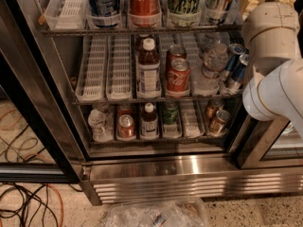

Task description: Pick 7up can from top shelf of fridge

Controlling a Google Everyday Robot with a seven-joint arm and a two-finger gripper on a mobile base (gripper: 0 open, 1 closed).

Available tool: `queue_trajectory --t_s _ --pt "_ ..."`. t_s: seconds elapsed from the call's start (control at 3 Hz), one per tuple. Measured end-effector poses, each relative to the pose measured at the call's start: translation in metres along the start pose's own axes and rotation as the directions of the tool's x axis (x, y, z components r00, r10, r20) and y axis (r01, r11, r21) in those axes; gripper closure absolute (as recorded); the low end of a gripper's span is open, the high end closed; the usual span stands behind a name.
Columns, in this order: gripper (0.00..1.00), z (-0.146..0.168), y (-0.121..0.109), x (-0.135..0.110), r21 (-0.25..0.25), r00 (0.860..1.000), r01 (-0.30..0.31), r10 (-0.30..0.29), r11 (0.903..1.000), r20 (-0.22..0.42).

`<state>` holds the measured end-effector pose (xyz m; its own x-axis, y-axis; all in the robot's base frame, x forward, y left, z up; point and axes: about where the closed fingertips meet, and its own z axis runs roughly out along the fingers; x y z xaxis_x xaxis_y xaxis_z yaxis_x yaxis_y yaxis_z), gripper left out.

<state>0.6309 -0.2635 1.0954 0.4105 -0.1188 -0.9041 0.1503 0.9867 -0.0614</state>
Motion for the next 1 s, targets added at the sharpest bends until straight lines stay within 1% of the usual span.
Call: queue_trajectory --t_s 1.0 --pt "1.0 -0.0085 0.0028 -0.0024 -0.037 1.0 0.019 -0.019 0.9991 0.001"
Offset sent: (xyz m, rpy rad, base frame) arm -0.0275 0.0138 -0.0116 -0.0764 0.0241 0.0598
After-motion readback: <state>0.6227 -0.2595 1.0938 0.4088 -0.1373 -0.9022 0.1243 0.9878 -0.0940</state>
